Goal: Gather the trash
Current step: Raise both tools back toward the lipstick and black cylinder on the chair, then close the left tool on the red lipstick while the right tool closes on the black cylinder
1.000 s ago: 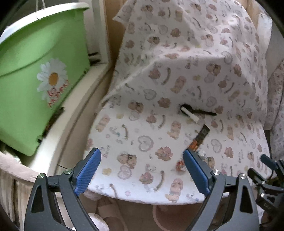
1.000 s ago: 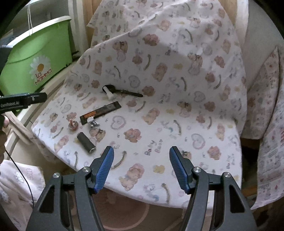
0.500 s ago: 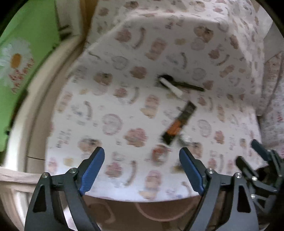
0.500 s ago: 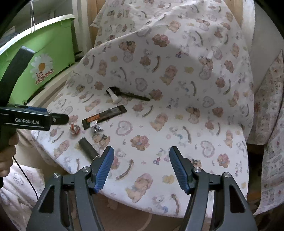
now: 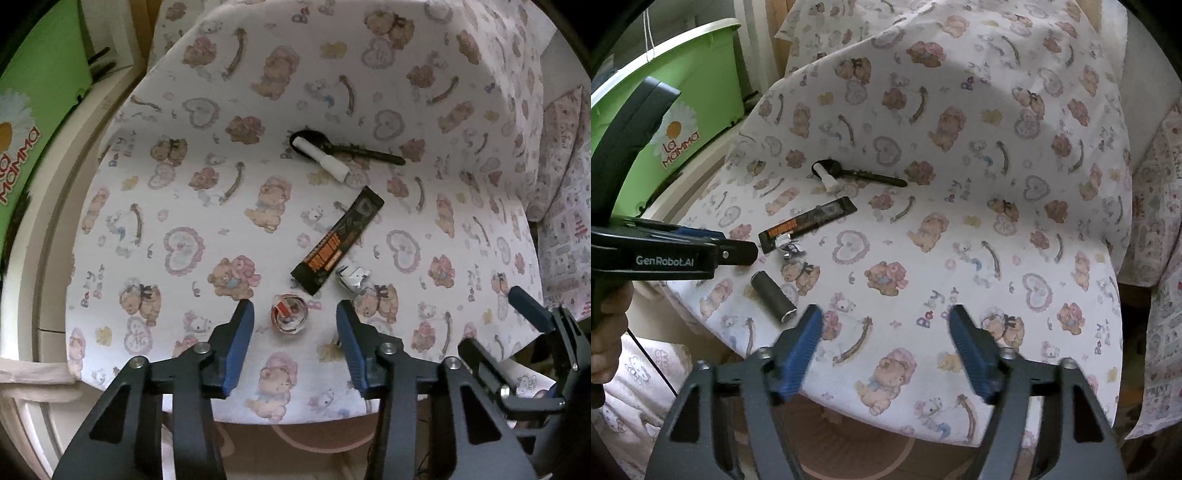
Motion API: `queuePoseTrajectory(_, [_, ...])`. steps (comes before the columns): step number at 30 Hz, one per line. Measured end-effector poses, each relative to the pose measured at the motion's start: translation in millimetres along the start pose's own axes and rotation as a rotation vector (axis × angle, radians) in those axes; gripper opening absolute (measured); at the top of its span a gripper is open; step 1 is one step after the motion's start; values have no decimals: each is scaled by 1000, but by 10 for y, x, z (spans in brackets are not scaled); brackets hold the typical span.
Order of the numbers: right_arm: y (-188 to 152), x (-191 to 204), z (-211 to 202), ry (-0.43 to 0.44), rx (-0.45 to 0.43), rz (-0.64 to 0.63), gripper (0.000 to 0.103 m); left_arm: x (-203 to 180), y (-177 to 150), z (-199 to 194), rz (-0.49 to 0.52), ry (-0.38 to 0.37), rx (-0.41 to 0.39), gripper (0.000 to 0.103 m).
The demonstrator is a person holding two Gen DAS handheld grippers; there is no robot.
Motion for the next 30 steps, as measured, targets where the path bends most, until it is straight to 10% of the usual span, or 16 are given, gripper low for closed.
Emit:
queuePoseTrajectory(10, [-6,8,15,-13,-3,3,85,-13,5,60,11,19,2,9])
queuePoseTrajectory(22, [11,347,-3,58,-22,-68,85,166,-105,-347,-74,-43,-74,9])
queuePoseTrajectory(30, [55,689,203,67,-7,-139,85,495,-44,-440,-111,60,-120,9])
Point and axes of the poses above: each gripper's, at about its wrist camera, not at the fingertips, and z roughly the way its jaws point, x to its left, y to its top, the point moved 10 cm from there along z, roughly the way its jaws point, and after that the axes turned 2 degrees about -y, right-handed, at the moved point
